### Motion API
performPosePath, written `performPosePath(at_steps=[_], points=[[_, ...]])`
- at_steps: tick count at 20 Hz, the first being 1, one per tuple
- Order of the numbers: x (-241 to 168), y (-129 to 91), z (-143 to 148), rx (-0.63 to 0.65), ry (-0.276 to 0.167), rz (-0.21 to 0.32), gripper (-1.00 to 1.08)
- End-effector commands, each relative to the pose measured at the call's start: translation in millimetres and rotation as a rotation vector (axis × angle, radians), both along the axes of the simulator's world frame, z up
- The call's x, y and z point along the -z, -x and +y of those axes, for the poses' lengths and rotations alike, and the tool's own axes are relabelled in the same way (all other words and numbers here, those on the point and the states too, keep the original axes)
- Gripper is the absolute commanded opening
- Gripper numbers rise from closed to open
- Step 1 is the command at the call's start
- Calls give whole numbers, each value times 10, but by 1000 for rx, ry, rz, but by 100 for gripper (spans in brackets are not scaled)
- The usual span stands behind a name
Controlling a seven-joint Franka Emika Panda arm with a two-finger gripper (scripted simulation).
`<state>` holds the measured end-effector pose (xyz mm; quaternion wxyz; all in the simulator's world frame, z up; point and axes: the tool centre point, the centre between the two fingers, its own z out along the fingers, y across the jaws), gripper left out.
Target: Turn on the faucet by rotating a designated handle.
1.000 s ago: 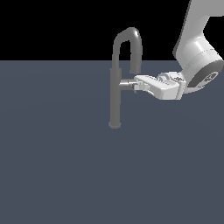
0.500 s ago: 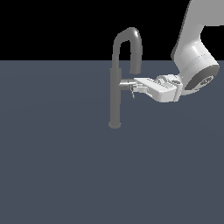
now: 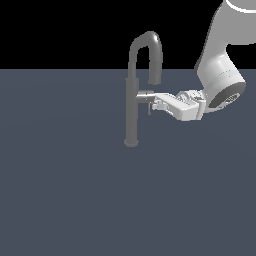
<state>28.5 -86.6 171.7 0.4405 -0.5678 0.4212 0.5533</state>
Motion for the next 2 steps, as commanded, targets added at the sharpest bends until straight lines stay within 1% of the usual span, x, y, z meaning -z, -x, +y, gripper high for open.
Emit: performPosePath(at_steps=[1, 2], points=[[321, -59, 88, 19, 9, 31, -100], [321, -59, 88, 19, 9, 31, -100]])
